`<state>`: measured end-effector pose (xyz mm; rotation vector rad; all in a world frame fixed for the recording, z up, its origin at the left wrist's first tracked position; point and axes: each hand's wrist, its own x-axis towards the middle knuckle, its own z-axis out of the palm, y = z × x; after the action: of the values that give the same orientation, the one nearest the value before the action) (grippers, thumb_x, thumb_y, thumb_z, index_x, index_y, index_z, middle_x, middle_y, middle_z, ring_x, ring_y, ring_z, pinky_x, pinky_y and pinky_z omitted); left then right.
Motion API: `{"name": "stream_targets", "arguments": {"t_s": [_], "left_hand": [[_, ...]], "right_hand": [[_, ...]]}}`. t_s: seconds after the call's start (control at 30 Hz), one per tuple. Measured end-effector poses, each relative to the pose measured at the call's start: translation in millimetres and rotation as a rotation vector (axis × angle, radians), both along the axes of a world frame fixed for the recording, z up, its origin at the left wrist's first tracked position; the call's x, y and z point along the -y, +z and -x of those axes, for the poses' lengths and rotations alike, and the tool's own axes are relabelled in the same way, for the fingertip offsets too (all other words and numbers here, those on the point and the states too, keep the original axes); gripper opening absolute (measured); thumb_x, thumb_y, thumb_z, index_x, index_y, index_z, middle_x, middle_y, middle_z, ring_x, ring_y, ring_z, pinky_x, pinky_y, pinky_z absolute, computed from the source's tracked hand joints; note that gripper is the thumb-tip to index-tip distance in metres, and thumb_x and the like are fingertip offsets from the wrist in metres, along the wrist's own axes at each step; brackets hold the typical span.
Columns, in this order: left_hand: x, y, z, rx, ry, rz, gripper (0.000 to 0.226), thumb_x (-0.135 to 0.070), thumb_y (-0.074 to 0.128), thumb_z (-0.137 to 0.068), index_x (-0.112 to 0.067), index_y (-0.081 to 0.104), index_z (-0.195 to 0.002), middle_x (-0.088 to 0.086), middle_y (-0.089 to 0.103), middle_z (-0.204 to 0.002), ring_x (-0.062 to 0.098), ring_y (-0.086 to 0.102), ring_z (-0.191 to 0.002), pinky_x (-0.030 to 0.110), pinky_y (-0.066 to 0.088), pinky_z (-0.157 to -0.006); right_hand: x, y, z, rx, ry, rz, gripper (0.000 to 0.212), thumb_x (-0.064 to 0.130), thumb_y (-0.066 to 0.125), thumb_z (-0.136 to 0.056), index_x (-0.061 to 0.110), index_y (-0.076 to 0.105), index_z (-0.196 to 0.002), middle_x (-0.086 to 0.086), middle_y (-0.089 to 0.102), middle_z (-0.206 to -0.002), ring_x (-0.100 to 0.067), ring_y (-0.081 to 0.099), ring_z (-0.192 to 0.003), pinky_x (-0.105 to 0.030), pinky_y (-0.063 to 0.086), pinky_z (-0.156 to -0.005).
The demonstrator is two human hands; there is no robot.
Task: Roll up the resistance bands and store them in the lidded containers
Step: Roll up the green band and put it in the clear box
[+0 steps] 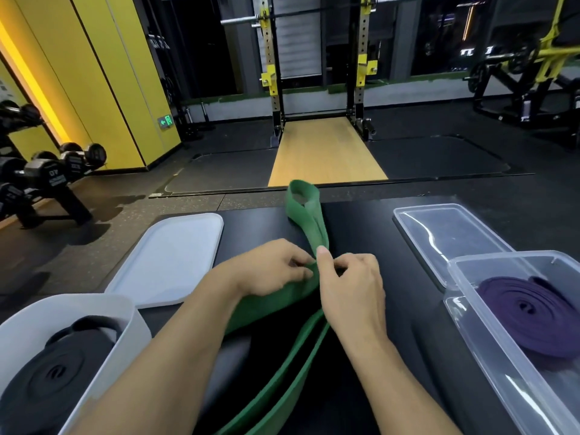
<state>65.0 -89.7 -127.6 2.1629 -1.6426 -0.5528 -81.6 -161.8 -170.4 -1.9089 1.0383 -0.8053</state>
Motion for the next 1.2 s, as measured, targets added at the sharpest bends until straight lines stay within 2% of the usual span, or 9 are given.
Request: {"name": "stream_targets", "arguments": {"t_s": [0.13, 0.37, 0.43, 0.5, 0.57, 0.67, 0.87, 1.03, 1.2], "left_hand": [[-3, 4, 2, -0.204, 0.005, -0.047, 0.027, -0.020, 0.075, -0.092, 0.005, 0.065, -0.091, 0.004, 0.042, -0.073, 0.015, 0.035, -0.068, 0.033, 0.030, -0.066], [-6, 12, -1, -0.436, 0.079, -0.067, 0.025, -0.003, 0.065, -0.095, -0.014, 0.078, -0.113, -0.001, 0.075, -0.096, 0.004, 0.064, -0.080, 0.022, 0.054, -0.077], [1, 6, -9, -0.231, 0.242, 0.187, 0.031, 0.005, 0.059, -0.091, -0.013, 0.079, -0.106, -0.002, 0.077, -0.093, 0.002, 0.068, -0.082, 0.029, 0.058, -0.083], [12, -1, -19, 0.144, 0.281, 0.358, 0.046, 0.006, 0.058, -0.089, -0.021, 0.073, -0.122, -0.006, 0.070, -0.121, 0.004, 0.062, -0.112, 0.035, 0.050, -0.102], [23, -8, -25, 0.394, 0.129, 0.329, 0.074, 0.011, 0.057, -0.085, -0.027, 0.055, -0.148, -0.004, 0.046, -0.156, 0.017, 0.036, -0.147, 0.038, 0.032, -0.122], [40, -9, -22, 0.669, -0.114, 0.149, 0.084, 0.006, 0.059, -0.087, -0.043, 0.044, -0.153, -0.007, 0.011, -0.173, 0.020, 0.002, -0.160, 0.044, 0.011, -0.130], [56, -3, -24, 0.751, -0.143, 0.013, 0.032, -0.030, 0.063, -0.097, -0.042, 0.063, -0.127, -0.016, 0.028, -0.167, 0.018, 0.002, -0.161, 0.053, 0.006, -0.128], [40, -13, -39, 0.704, 0.009, -0.036, 0.048, -0.064, 0.061, -0.092, -0.037, 0.057, -0.132, -0.015, 0.051, -0.144, 0.017, 0.012, -0.158, 0.053, -0.004, -0.126], [27, -23, -48, 0.681, 0.126, -0.012, 0.035, -0.057, 0.056, -0.099, -0.036, 0.059, -0.127, -0.014, 0.050, -0.144, 0.018, 0.013, -0.159, 0.057, -0.002, -0.127]], "right_hand": [[0, -4, 0, -0.058, -0.009, 0.025, 0.038, 0.063, 0.057, -0.092, 0.025, 0.052, -0.085, 0.008, 0.043, -0.107, -0.020, 0.056, -0.090, -0.034, 0.042, -0.074], [4, -8, -2, 0.003, 0.016, -0.003, 0.041, 0.041, 0.063, -0.090, 0.028, 0.056, -0.128, 0.013, 0.034, -0.120, -0.020, 0.055, -0.109, -0.035, 0.046, -0.087], [5, -9, -3, 0.020, 0.025, -0.004, 0.048, 0.040, 0.062, -0.091, 0.029, 0.056, -0.137, 0.013, 0.035, -0.120, -0.017, 0.053, -0.111, -0.037, 0.049, -0.092], [5, -11, -3, 0.048, 0.027, 0.001, 0.047, 0.037, 0.062, -0.092, 0.030, 0.058, -0.138, 0.014, 0.036, -0.119, -0.014, 0.049, -0.114, -0.034, 0.047, -0.093], [5, -11, -4, 0.035, 0.036, 0.024, 0.046, 0.037, 0.059, -0.093, 0.034, 0.059, -0.139, 0.013, 0.038, -0.121, -0.012, 0.044, -0.118, -0.030, 0.042, -0.090], [5, -9, -2, -0.029, 0.061, 0.070, 0.045, 0.043, 0.057, -0.094, 0.038, 0.057, -0.138, 0.012, 0.037, -0.126, -0.010, 0.037, -0.119, -0.030, 0.040, -0.088], [3, -6, 1, -0.104, 0.087, 0.061, 0.041, 0.053, 0.066, -0.082, 0.041, 0.058, -0.120, 0.013, 0.031, -0.121, -0.011, 0.034, -0.117, -0.030, 0.041, -0.080], [5, -5, 2, -0.022, 0.016, 0.062, 0.018, 0.036, 0.071, -0.079, 0.032, 0.068, -0.096, 0.010, 0.033, -0.107, -0.014, 0.041, -0.104, -0.027, 0.042, -0.073], [10, -4, 4, 0.040, -0.081, 0.027, 0.014, 0.025, 0.071, -0.082, 0.034, 0.072, -0.093, 0.012, 0.035, -0.106, -0.013, 0.048, -0.100, -0.023, 0.042, -0.062]]}}
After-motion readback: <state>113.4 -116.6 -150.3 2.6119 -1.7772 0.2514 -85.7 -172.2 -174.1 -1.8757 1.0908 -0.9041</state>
